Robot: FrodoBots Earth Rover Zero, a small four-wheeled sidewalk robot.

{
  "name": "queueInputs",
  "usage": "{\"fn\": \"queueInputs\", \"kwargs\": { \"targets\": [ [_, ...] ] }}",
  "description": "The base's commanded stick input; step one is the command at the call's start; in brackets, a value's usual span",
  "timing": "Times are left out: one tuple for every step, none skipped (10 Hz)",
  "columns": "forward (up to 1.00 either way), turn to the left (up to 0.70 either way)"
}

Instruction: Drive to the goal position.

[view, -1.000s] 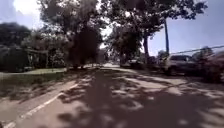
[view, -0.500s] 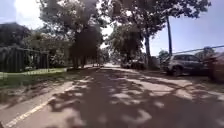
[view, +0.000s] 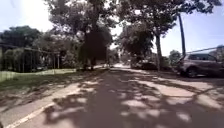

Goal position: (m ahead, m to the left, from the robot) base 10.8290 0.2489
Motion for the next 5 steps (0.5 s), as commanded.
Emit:
{"fn": "queueInputs", "kwargs": {
  "targets": [
    [0.7, 0.0],
    [0.7, 0.0],
    [0.7, 0.0],
    [0.7, 0.0],
    [0.7, 0.0]
  ]
}}
